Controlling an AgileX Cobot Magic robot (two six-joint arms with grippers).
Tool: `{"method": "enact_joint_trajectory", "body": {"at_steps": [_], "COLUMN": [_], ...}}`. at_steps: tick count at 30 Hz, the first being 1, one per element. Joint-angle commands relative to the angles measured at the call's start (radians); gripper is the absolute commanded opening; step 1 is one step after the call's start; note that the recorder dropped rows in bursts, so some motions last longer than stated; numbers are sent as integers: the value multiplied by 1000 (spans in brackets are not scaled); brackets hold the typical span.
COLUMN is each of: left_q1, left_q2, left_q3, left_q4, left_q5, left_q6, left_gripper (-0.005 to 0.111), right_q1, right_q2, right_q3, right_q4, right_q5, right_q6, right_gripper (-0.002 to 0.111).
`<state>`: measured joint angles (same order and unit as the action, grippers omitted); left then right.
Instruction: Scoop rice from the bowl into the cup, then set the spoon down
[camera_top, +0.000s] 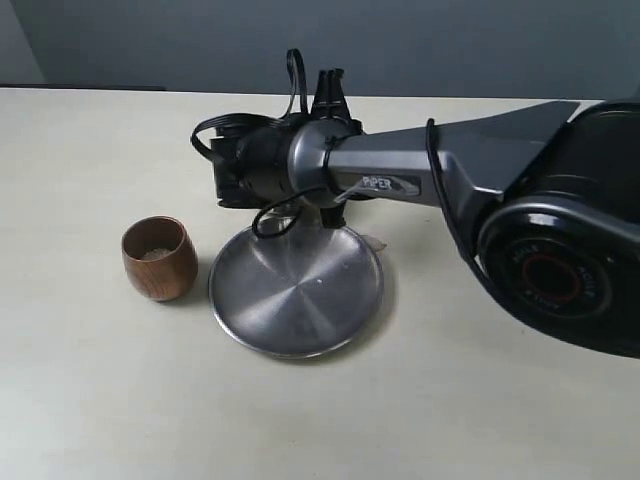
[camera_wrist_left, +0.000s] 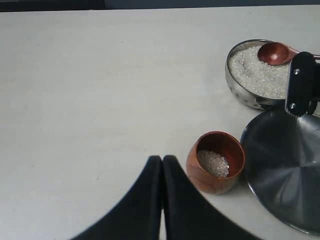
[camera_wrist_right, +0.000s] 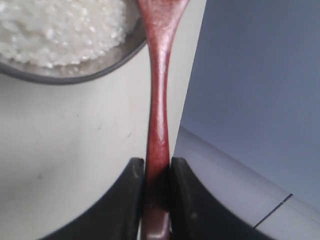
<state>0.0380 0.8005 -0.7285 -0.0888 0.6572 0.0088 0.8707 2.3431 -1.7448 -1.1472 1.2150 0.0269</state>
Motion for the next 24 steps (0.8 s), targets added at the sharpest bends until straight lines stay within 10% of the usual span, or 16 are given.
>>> {"method": "enact_joint_trajectory", "body": {"at_steps": [1,24], "left_q1": [2,2], "left_q2": [2,2], "left_q3": [1,1], "left_q4": [1,1], "left_q5": [-6,-6], "left_q6": [-1,-1], "left_gripper": [0,0], "right_q1": [14,20], "right_q2": [5,5], "right_q3": [-7,-166], "right_q4": [21,230], "right_q5": [6,6], "right_q6": [1,-53], "right_gripper": [-1,-1]}}
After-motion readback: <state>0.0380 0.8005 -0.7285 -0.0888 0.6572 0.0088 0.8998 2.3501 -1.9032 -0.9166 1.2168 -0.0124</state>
